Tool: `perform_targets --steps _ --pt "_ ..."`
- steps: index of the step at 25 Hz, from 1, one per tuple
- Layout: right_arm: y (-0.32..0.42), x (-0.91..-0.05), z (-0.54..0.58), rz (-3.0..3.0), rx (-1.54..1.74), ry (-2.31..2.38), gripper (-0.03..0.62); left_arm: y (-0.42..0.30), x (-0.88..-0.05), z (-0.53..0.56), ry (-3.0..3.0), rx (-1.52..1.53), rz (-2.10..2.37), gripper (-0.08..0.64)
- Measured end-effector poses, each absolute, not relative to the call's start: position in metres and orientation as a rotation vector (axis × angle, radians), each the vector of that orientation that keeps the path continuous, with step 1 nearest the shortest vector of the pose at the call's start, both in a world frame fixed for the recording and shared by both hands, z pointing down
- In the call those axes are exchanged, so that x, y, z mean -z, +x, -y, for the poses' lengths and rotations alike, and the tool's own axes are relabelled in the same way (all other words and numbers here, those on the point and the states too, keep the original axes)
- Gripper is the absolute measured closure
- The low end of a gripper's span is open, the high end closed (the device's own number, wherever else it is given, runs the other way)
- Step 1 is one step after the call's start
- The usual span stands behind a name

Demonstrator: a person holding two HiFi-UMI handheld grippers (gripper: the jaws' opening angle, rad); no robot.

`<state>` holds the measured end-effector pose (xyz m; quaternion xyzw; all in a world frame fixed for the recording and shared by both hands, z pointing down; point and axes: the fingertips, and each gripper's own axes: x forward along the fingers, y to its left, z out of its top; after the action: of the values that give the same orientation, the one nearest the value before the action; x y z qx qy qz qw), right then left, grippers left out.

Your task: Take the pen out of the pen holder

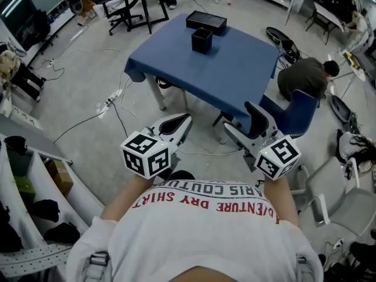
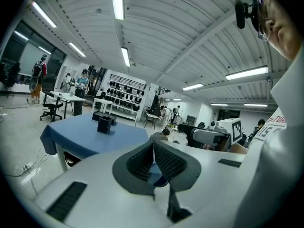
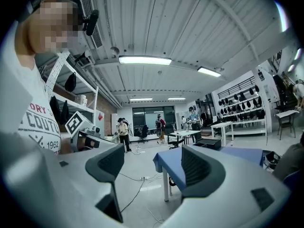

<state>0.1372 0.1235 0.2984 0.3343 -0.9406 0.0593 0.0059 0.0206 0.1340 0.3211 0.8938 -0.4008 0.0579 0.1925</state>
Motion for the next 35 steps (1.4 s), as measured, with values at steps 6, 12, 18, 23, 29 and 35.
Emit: perform_targets --steps 6,12,18,23,29,35 --pt "0.132 -0.308 -0.098 2.942 -0.215 1.034 0.238 0.016 -0.330 -0.111 2.482 -0.173 1.136 0.528" --pt "0.122 -0.319 -0.062 2.942 -0.242 1.019 0.239 0.008 -0.341 -0.074 2.473 -0.177 1.127 0.528" --pt "0.107 -0.321 -0.008 2.931 -0.253 1.026 0.239 -0.002 -0.344 -0.017 2.479 -0.182 1.093 0.528" --pt "0.095 -0.322 0.048 2.912 -0.288 1.058 0.239 -0.012 -0.344 0.042 2.482 -0.191 1.053 0.528" --pt "0.077 -0.327 0.117 2.883 -0.311 1.088 0.239 -0.029 -0.350 0.116 2.470 -0.212 1.010 0.528" --pt "0.060 -0.340 0.179 2.859 -0.365 1.105 0.239 -0.040 -0.361 0.184 2.466 -0.233 0.957 0.528"
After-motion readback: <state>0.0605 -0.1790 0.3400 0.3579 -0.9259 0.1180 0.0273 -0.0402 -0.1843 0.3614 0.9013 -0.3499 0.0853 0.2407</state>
